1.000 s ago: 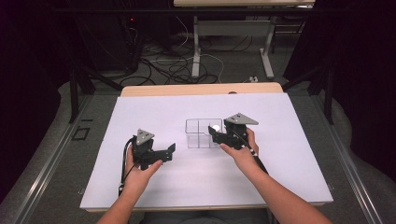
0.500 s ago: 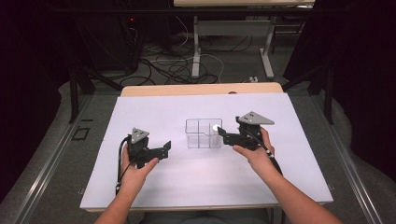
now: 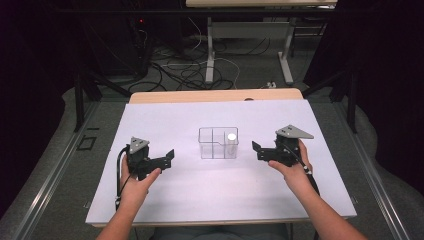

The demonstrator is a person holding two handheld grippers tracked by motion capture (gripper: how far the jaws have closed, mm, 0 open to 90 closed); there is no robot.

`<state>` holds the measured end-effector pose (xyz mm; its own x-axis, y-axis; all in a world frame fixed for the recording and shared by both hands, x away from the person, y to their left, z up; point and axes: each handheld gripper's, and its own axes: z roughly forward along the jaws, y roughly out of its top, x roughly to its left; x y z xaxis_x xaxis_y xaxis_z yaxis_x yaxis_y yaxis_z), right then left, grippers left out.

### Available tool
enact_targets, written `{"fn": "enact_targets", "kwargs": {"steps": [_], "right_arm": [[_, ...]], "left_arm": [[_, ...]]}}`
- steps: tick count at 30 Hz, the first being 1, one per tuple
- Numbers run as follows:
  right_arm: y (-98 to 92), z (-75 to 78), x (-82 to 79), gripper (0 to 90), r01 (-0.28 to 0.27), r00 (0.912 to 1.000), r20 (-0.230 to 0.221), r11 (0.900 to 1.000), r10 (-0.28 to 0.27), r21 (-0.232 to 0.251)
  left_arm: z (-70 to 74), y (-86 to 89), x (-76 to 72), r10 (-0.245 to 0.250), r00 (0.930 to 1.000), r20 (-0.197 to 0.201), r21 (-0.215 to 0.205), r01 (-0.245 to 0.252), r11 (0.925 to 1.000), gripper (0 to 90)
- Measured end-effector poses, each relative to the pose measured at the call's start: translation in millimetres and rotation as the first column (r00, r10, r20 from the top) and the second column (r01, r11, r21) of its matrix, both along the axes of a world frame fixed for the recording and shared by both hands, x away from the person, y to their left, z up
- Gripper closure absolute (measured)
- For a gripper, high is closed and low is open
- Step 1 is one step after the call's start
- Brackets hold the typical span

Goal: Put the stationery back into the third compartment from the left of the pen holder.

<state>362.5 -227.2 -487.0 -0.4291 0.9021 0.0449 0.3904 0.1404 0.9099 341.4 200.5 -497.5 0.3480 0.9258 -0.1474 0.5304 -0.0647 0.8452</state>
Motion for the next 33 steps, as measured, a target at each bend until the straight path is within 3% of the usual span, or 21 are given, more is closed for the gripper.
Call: {"fn": "enact_targets", "kwargs": {"steps": [10,15,19,23,33], "right_arm": [[-32.1,-18.4,4.6,0.0,0.091,0.9953,-0.034,0.996,-0.091,0.002],[-50.0,-28.6,7.7,0.0,0.145,0.9885,-0.045,0.989,-0.144,0.018],[-61.5,-33.5,9.7,0.0,0.181,0.9807,-0.082,0.983,-0.177,0.036],[-70.6,-36.9,11.8,0.0,0.203,0.9759,-0.090,0.979,-0.199,0.037],[-82.5,-41.1,14.4,3.0,0.241,0.9596,-0.158,0.970,-0.233,0.036]], "left_arm": [[-5.1,17.5,0.3,0.032,0.9994,-0.014,0.009,-0.032,0.9994,0.3],[-8.7,25.5,3.0,0.041,0.9988,-0.027,0.009,-0.041,0.9991,0.3],[-12.5,29.3,6.3,0.046,0.9983,-0.036,0.004,-0.046,0.9989,0.4],[-15.0,32.1,9.5,0.051,0.9975,-0.048,0.001,-0.051,0.9987,0.3],[-22.1,40.8,12.3,0.084,0.9938,-0.073,-0.030,-0.087,0.9958,0.3]]}}
